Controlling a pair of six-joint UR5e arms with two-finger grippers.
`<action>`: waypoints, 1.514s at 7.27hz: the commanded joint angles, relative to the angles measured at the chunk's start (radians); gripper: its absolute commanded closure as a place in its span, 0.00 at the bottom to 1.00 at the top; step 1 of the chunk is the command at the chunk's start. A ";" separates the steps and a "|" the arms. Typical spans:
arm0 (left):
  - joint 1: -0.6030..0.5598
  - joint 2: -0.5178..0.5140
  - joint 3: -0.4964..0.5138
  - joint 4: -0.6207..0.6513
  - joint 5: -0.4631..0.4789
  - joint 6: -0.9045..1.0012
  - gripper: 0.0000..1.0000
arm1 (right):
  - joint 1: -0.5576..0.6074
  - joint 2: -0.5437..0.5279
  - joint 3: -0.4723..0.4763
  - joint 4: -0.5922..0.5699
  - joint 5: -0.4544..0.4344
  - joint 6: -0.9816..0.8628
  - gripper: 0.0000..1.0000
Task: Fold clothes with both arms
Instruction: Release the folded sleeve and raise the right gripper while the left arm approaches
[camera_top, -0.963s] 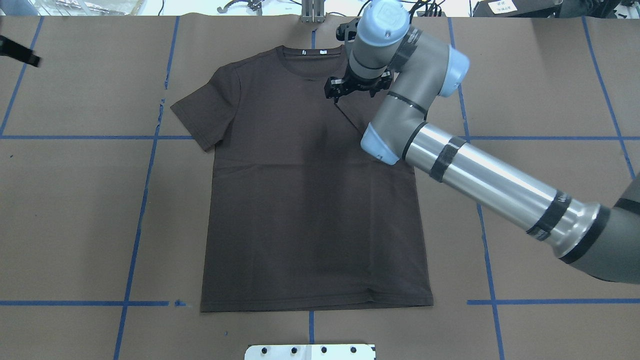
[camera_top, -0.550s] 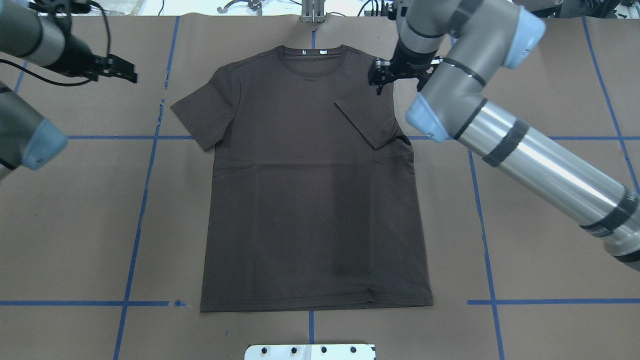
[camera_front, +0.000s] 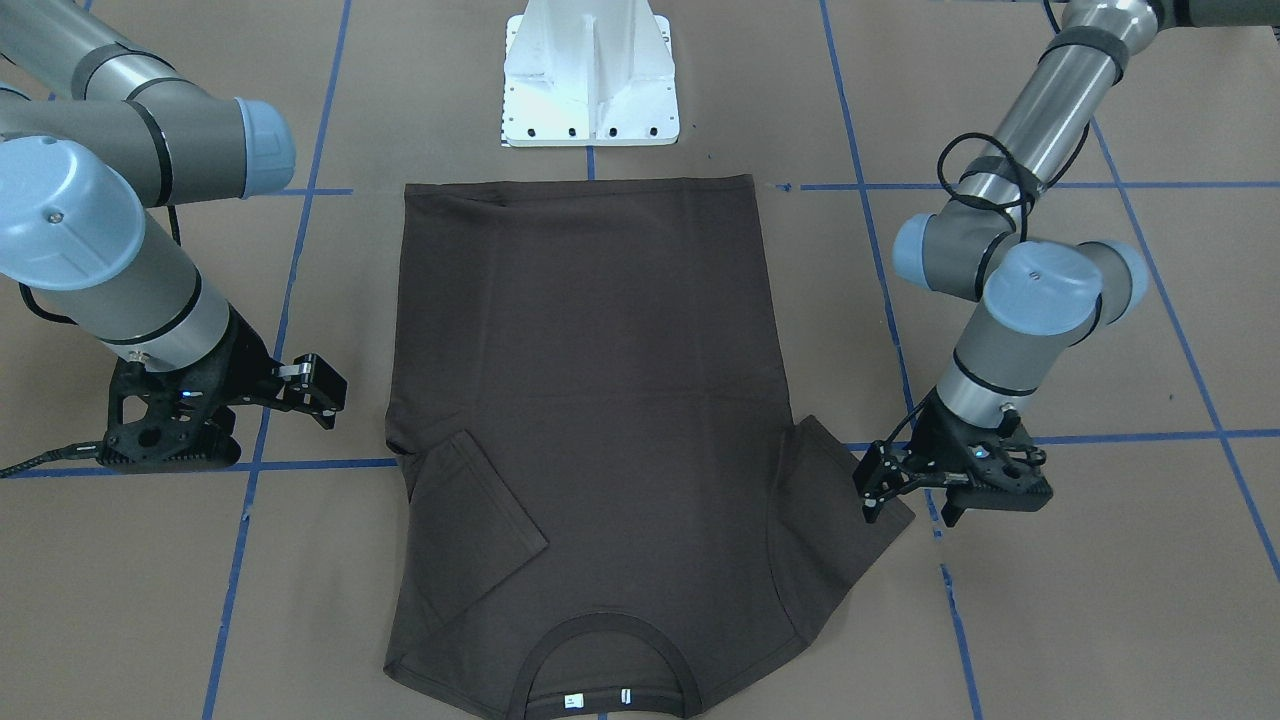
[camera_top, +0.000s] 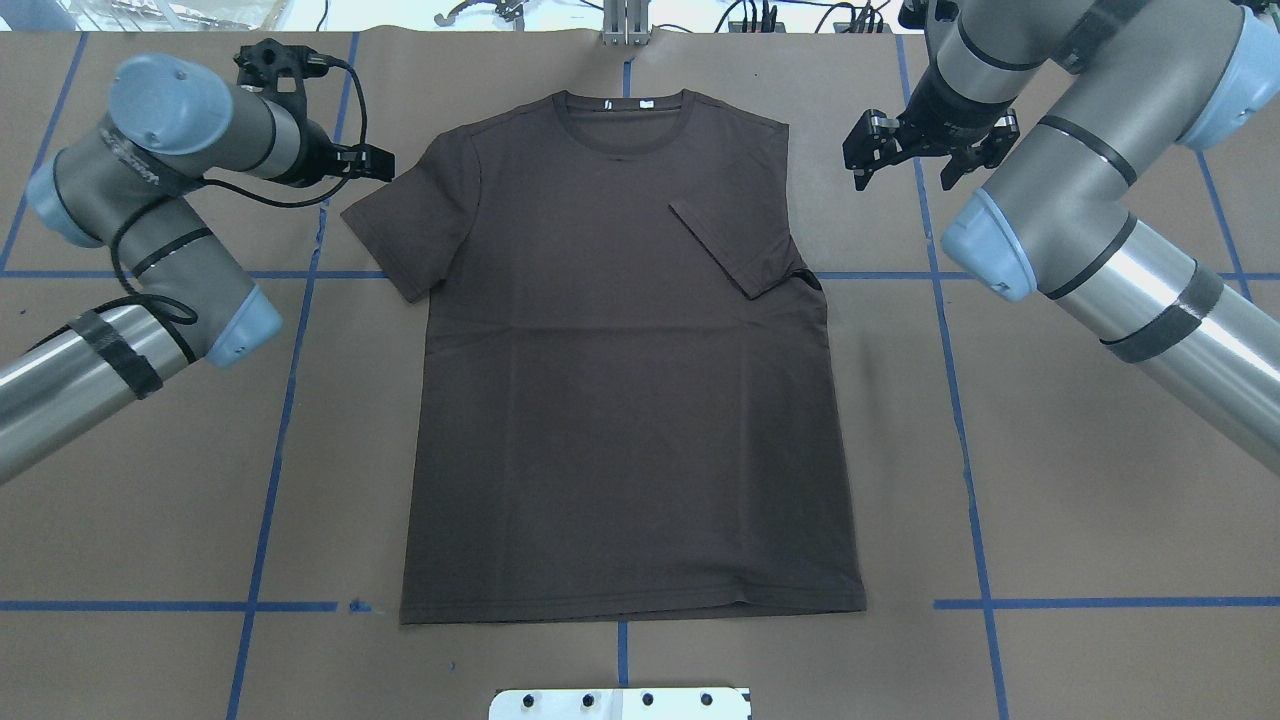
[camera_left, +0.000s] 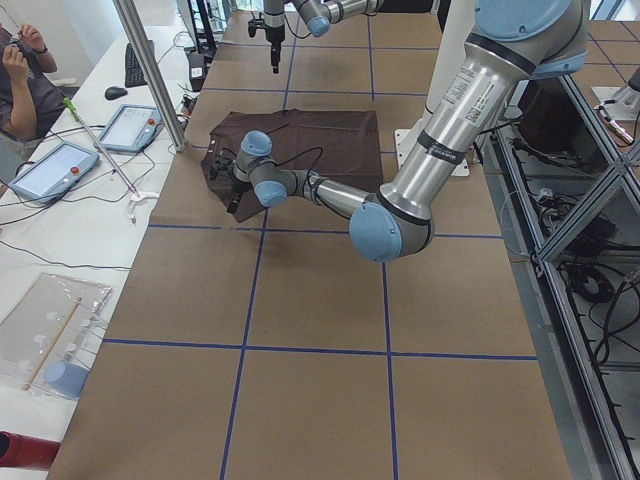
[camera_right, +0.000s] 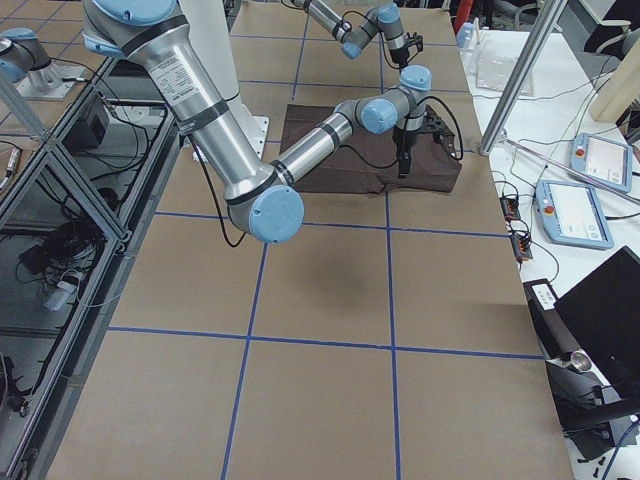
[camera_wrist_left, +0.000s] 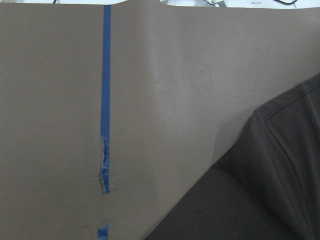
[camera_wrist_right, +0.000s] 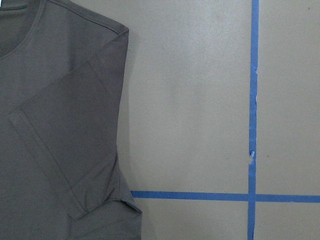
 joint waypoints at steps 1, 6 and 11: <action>0.016 -0.020 0.085 -0.051 0.055 -0.042 0.09 | -0.014 0.000 0.003 0.008 0.000 0.009 0.00; 0.021 -0.006 0.082 -0.033 0.049 -0.048 0.09 | -0.026 0.000 0.003 0.008 -0.001 0.017 0.00; 0.043 0.003 0.068 -0.028 0.046 -0.102 0.13 | -0.034 0.005 -0.002 0.008 -0.001 0.019 0.00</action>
